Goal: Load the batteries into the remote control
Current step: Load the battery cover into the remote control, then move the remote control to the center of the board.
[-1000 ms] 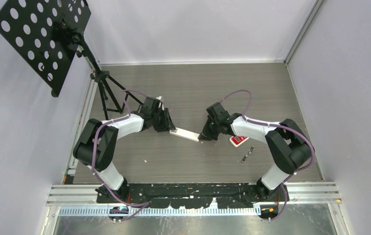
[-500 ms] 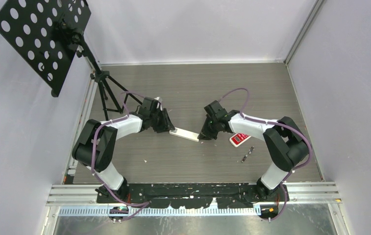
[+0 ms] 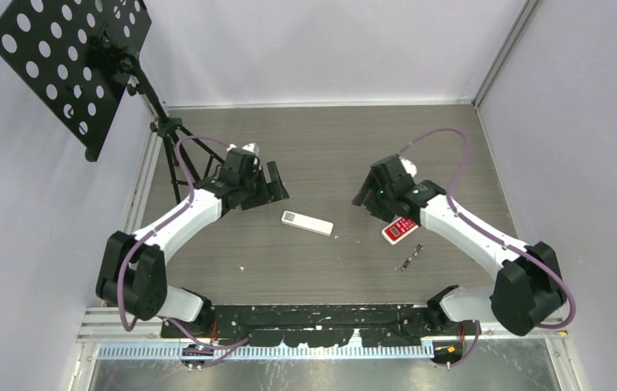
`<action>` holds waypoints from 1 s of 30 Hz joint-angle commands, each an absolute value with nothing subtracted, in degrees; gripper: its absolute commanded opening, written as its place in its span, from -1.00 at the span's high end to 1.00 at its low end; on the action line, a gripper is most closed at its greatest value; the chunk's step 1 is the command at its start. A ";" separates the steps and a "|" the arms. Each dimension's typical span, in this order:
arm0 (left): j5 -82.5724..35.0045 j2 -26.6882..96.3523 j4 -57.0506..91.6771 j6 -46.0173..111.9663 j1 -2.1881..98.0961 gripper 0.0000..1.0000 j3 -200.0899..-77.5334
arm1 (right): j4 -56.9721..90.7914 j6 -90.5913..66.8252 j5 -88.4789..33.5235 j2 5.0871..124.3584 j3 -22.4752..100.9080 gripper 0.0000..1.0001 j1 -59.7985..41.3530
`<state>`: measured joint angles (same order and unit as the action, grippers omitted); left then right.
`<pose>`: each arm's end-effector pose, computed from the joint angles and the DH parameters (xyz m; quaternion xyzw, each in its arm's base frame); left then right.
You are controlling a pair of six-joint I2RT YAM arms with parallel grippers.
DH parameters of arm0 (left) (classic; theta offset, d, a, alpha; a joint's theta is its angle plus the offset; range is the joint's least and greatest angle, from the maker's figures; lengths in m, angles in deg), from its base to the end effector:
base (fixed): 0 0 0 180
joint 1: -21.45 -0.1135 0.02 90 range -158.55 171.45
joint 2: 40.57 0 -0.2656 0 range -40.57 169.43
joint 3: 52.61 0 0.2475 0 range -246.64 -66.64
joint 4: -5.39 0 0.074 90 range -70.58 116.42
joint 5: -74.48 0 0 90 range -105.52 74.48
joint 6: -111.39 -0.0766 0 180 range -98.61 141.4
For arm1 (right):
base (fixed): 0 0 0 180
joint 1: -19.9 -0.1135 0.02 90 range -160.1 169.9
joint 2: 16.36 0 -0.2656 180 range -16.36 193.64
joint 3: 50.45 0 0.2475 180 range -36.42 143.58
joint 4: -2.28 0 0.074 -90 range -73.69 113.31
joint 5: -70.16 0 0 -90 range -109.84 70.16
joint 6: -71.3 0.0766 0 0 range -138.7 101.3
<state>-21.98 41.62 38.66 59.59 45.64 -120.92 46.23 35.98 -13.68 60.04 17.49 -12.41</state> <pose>0.2941 -0.1416 0.2072 -0.0929 0.9250 -0.2338 0.2848 0.2528 0.1502 0.2163 0.2004 0.9240 0.1845 0.2684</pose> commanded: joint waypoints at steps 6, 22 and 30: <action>-24.23 34.60 44.42 55.50 45.71 -0.75 -117.02 | 59.35 36.08 3.79 55.30 13.45 -0.48 -2.61; -18.51 49.34 37.35 58.83 58.43 -0.04 -114.62 | 50.44 39.03 -1.77 63.61 10.16 -0.61 4.00; -13.50 54.71 32.89 56.66 59.00 -0.11 -117.22 | 47.47 38.93 -5.13 66.86 9.06 -0.62 6.16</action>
<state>-18.44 51.59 35.76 58.43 58.75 -116.62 50.60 38.21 -4.11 65.81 9.97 5.58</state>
